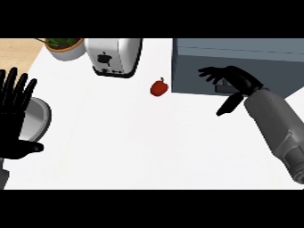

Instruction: Pick up the cup, place it into the drawer and close the drawer

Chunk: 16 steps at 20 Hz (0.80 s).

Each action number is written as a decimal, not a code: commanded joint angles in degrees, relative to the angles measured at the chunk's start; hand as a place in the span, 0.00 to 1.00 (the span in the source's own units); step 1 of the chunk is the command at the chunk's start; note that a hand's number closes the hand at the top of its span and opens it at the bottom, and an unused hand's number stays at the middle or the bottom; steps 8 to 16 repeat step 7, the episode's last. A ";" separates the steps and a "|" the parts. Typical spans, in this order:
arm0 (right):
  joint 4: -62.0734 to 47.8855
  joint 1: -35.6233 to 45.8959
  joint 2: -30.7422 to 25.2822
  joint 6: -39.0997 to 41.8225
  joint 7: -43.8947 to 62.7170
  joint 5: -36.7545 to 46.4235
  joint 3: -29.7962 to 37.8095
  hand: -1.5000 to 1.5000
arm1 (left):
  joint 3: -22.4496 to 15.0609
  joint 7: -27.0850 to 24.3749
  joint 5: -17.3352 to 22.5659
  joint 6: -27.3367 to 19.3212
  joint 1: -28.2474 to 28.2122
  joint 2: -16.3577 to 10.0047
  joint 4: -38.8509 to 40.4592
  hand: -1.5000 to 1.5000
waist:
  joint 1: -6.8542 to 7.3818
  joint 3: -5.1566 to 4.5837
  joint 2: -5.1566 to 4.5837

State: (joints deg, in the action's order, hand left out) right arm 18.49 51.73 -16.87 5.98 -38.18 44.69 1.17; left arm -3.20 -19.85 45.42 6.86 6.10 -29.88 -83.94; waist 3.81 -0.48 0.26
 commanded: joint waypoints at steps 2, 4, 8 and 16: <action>-5.73 4.33 -4.74 -0.95 4.66 0.36 2.21 0.00 | 0.21 -0.98 -0.73 0.79 0.08 0.48 1.30 0.00 | 1.39 0.64 -2.55; -6.16 3.46 -3.89 -2.77 3.96 0.13 2.62 0.00 | 0.30 -0.34 -0.90 0.78 1.13 0.12 1.31 0.00 | 0.98 0.67 -2.40; -6.83 5.12 -3.75 -1.76 4.23 0.26 2.64 0.00 | -0.31 -1.59 -2.50 0.19 1.56 1.30 2.88 0.00 | 1.02 0.64 -2.52; -6.83 5.12 -3.75 -1.76 4.23 0.26 2.64 0.00 | -0.31 -1.59 -2.50 0.19 1.56 1.30 2.88 0.00 | 1.02 0.64 -2.52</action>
